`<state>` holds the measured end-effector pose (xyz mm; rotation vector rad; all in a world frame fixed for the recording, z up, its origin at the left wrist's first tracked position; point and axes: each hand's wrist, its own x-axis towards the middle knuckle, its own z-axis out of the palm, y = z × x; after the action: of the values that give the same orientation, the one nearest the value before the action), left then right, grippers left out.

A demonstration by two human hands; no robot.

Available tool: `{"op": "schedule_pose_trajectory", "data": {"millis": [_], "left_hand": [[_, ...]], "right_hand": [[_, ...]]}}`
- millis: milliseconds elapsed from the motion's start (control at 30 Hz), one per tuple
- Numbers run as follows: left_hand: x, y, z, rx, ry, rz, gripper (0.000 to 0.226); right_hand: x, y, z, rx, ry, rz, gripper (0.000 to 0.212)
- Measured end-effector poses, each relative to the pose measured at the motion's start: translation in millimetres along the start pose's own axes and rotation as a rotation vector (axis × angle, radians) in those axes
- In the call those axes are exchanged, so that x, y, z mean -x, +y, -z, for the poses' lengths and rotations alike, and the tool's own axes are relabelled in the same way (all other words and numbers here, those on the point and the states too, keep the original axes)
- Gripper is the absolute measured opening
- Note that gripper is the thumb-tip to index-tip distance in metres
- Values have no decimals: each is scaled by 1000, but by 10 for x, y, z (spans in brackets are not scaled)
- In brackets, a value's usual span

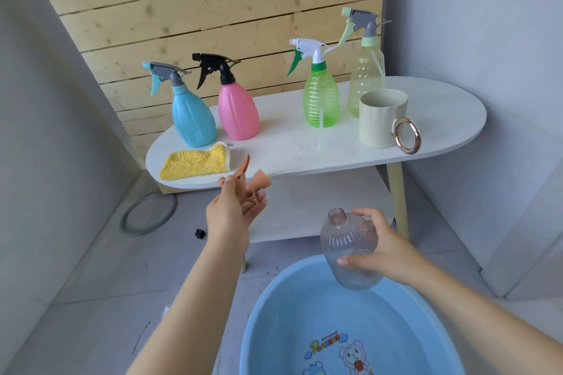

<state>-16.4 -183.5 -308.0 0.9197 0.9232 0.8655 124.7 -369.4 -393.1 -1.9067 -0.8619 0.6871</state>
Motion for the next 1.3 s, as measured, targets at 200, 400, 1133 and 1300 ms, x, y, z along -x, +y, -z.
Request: {"op": "schedule_pose_trajectory", "data": {"millis": [200, 400, 1133, 1300], "left_hand": [[-197, 158, -396, -28, -29, 36, 10], [-370, 304, -651, -281, -101, 81, 31], [268, -329, -216, -801, -726, -125, 67], [226, -465, -222, -681, -946, -85, 74]], "right_hand": [[-15, -97, -11, -89, 23, 15, 87], [-27, -152, 0, -115, 19, 21, 86], [-20, -310, 117, -588, -44, 69, 72], [-108, -295, 143, -715, -171, 67, 85]]}}
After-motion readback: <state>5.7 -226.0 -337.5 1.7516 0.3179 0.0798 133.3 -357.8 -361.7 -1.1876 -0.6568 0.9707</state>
